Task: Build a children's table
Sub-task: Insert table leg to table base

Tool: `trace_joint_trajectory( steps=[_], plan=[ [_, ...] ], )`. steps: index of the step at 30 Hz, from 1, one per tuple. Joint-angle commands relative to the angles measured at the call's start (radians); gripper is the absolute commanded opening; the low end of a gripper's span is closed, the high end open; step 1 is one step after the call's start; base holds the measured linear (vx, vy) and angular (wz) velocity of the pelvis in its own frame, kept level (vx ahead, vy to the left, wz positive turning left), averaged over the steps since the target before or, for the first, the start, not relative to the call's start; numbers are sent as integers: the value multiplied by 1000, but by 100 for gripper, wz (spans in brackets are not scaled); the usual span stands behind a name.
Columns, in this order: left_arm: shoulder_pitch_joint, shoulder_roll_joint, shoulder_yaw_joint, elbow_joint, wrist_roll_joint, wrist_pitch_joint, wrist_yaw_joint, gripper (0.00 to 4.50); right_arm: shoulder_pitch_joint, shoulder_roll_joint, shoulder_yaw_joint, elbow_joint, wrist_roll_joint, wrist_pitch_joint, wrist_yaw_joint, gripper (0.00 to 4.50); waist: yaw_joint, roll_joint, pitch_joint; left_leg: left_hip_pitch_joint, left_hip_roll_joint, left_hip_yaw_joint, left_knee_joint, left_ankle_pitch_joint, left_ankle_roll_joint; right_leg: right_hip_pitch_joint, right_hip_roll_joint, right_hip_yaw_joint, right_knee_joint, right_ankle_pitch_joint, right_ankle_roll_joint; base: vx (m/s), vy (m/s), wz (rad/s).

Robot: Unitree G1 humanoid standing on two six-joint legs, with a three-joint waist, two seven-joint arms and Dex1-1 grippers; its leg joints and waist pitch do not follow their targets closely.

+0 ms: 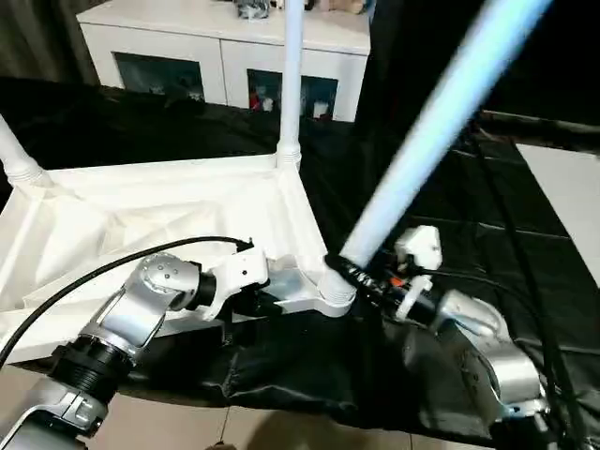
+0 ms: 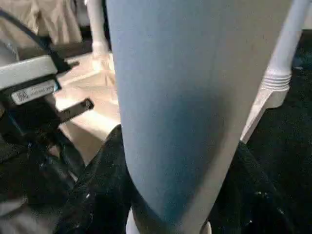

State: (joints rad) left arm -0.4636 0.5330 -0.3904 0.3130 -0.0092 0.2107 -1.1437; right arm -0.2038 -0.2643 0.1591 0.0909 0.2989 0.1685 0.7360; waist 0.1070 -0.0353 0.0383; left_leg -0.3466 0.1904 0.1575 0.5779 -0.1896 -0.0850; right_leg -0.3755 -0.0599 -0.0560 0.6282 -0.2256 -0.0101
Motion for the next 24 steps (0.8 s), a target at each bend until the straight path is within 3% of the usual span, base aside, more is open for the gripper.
trace_joint_trajectory(
  steps=[1,4,6,7,10,12,14,17,24],
  plan=[
    [-31,-5,10,-6,14,-28,18,0,37,-28,103,94,-93,130,29,182,-6,9,-26,7,42,-14,-88,-351,-21,11,-89,60,-124,-506,-73,0,0,0],
    [-32,-6,10,-4,16,-30,20,0,14,-42,128,97,-100,173,60,182,-5,9,-30,9,44,-13,-87,-341,-22,9,-87,60,-121,-475,-80,0,0,0],
    [-34,-7,10,-1,18,-31,22,0,-8,-58,154,103,-93,246,88,182,-9,6,-30,3,45,-15,-92,-335,-22,16,-82,56,-115,-425,-92,0,0,0],
    [-35,-8,10,0,19,-31,21,0,-16,-65,167,112,-94,261,100,182,-9,8,-31,9,47,-15,-92,-350,-26,12,-84,57,-115,-416,-99,0,0,0],
    [-37,-9,11,4,19,-32,21,0,-32,-68,175,139,-84,286,116,182,-14,7,-26,11,44,-17,-94,-392,-31,11,-87,56,-120,-465,-97,0,0,0],
    [-38,-9,12,5,20,-31,23,0,-36,-63,169,154,-86,280,110,182,-15,6,-23,21,44,-21,-94,-441,-36,5,-91,56,-131,-551,-78,0,0,0],
    [-38,-11,15,6,24,-28,31,0,-43,-48,144,179,-88,260,79,182,-16,5,-25,27,44,-21,-94,-454,-37,3,-92,55,-135,-567,-71,0,0,0],
    [-36,-14,23,10,25,-26,44,0,-42,-30,111,195,-88,234,47,182,-19,6,-28,23,45,-22,-100,-437,-37,7,-89,53,-133,-512,-80,0,0,0],
    [-41,-9,34,39,31,-32,61,0,-31,-32,106,193,-94,244,38,182,-20,7,-25,26,44,-24,-100,-465,-35,3,-92,51,-142,-578,-62,0,0,0]
  ],
)
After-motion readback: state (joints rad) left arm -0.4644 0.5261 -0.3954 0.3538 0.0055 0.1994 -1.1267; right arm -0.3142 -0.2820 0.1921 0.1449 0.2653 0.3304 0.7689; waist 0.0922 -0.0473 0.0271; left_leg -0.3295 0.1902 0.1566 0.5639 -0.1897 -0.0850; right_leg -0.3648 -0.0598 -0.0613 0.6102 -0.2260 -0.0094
